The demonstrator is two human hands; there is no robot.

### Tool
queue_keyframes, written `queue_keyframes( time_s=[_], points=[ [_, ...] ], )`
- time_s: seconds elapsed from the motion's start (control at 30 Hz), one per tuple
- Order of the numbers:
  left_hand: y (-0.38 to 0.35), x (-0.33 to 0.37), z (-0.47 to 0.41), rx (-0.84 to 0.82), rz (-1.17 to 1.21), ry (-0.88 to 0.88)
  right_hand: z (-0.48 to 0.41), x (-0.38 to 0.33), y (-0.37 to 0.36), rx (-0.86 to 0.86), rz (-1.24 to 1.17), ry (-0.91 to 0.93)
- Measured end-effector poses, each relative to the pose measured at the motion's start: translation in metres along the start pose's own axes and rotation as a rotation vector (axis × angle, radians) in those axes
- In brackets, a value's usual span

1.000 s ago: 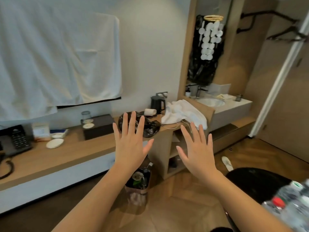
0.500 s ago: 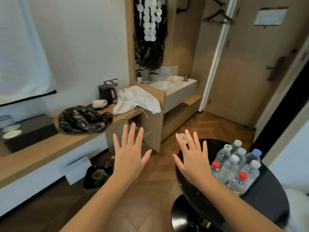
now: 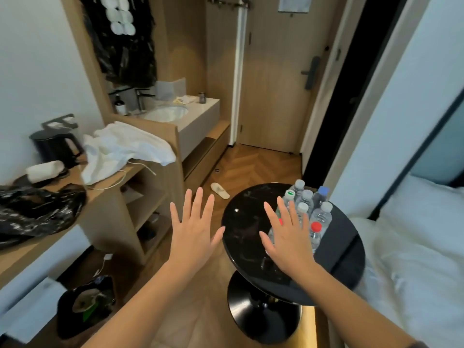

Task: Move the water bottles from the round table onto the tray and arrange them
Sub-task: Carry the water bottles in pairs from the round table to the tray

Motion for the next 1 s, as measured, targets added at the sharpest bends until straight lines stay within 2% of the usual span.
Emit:
queue_keyframes(
  time_s=[0.17,0.53,0.7,1.0],
  points=[
    [-0.023,0.017,-0.010,-0.022,0.079,-0.084,0.011,0.017,0.004,0.021,0.056,-0.113],
    [-0.050,0.059,-0.026,-0.037,0.193,-0.190,0.029,0.066,0.005,-0.053,0.186,-0.292],
    [-0.067,0.077,-0.042,-0.033,0.205,-0.302,0.034,0.089,0.000,-0.065,0.214,-0.354],
    [-0.113,0.109,-0.101,-0.048,0.153,-0.404,-0.019,0.138,-0.022,-0.092,0.194,-0.388]
  ],
)
Point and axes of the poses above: each hand's wrist, its own z-axis away from the middle knuckle, its own y-axis out of the back of the hand, x = y × z, the point moved 1 cm from there along -z, towards the middle knuckle, and after that the axes turned 15 degrees about x, right-handed, at the moved point
